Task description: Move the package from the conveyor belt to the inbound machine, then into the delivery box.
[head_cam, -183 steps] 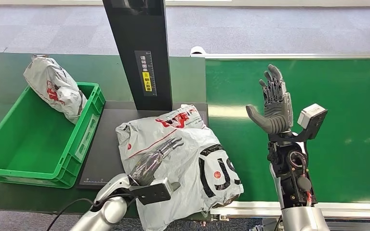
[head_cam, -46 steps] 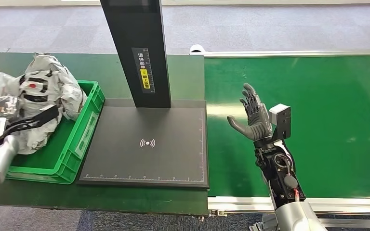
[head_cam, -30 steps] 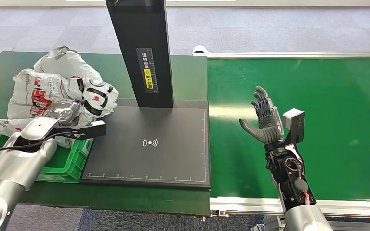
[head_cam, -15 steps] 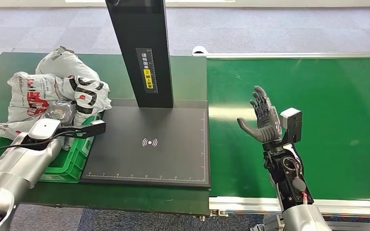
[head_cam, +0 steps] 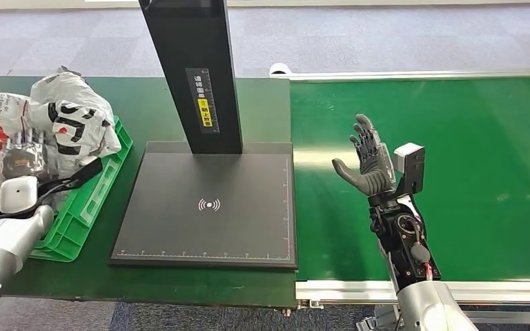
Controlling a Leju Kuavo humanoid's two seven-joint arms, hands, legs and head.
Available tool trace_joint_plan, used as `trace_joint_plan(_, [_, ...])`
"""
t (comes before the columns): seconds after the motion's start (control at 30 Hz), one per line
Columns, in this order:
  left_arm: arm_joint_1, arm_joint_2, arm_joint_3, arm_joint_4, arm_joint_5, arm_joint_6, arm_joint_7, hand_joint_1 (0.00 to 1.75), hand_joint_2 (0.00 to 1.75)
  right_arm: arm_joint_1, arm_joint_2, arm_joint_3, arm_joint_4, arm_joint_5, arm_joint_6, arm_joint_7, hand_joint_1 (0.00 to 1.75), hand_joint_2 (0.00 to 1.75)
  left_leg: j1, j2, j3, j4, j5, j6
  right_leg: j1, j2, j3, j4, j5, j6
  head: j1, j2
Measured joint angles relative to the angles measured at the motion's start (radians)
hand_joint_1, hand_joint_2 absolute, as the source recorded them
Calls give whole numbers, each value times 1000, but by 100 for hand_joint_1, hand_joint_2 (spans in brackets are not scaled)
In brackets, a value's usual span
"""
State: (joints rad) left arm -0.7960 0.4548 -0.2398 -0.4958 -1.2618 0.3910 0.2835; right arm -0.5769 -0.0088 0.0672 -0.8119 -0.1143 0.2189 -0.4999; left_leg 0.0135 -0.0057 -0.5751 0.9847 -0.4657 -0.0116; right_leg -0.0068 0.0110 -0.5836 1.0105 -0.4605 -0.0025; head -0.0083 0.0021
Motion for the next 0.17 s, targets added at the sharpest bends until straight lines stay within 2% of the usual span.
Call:
trace_joint_plan(0.07, [15, 6, 40, -29, 0, 115, -10, 0, 0, 9, 0, 3, 0, -5, 0, -2, 0, 175, 0, 0, -1, 0, 0, 0, 0, 0, -1, 0, 0, 0, 0, 0])
trace_joint_plan(0.17, [46, 15, 87, -91, -19, 186, -12, 0, 0, 23, -1, 9, -1, -9, -3, -7, 0, 175, 0, 0, -1, 0, -1, -1, 0, 0, -1, 0, 0, 0, 0, 0])
